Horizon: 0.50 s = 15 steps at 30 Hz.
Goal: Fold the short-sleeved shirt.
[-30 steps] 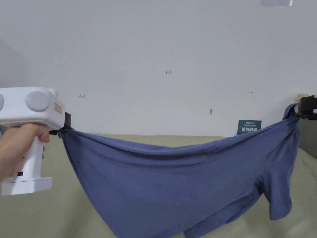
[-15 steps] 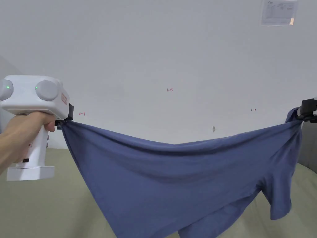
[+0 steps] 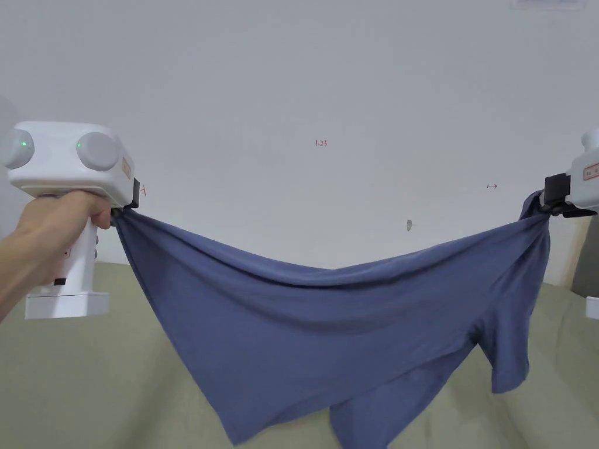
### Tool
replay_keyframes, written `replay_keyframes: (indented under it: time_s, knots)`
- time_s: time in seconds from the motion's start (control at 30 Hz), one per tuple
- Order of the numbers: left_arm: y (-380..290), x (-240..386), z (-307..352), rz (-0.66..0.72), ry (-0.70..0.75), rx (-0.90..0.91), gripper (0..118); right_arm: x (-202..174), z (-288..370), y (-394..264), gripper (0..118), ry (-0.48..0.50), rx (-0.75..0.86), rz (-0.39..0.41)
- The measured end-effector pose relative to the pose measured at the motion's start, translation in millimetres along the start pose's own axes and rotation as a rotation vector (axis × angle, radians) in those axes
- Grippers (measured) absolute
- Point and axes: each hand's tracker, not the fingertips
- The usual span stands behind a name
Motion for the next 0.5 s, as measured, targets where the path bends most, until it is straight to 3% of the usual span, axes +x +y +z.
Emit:
replay_keyframes:
  time_s: [0.23, 0.5]
  knots:
    - [-11, -7, -24, 0.004, 0.030, -0.014, 2, 3, -23, -8, 7, -0.006, -0.008, 0.009]
    - [-77, -17, -17, 0.016, -0.047, -0.095, 2, 17, 0, -77, 7, 0.022, -0.092, 0.005]
